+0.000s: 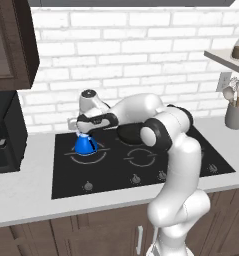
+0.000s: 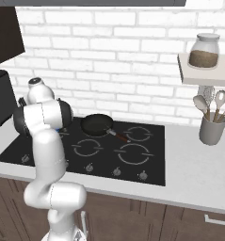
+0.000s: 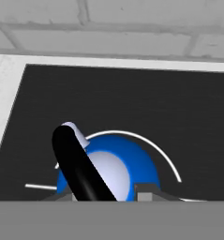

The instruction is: Pick the kettle from the counter and place it on a stove burner. Then turn the burner on.

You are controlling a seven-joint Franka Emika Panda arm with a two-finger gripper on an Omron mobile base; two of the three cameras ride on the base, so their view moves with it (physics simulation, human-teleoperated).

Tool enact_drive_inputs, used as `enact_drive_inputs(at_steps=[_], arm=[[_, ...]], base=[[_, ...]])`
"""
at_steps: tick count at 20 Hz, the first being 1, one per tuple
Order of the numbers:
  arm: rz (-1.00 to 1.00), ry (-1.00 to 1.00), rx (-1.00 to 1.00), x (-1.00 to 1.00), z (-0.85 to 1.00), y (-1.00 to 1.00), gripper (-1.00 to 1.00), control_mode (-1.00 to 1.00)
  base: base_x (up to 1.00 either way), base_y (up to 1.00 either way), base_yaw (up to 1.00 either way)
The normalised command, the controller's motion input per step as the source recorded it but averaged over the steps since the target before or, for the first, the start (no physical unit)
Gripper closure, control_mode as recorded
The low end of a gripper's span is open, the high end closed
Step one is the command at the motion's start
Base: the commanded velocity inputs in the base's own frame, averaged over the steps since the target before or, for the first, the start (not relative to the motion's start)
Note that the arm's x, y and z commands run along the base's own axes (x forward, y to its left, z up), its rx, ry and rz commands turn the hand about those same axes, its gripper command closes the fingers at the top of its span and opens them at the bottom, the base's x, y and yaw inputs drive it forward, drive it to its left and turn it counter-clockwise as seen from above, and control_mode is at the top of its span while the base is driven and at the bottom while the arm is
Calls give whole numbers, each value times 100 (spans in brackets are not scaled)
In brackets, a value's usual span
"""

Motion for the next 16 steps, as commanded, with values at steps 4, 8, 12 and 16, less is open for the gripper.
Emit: enact_drive_inputs(at_steps=[4, 8, 12, 16], arm=[[0, 0, 0, 0, 0, 0, -100, -100], [0, 0, 0, -8, 0, -5, -100, -100], [0, -8, 0, -13, 24, -3, -100, -100], [0, -25, 0, -47, 79, 0, -100, -100]], base=[[0, 0, 0], [0, 0, 0], [0, 0, 0], [0, 0, 0]])
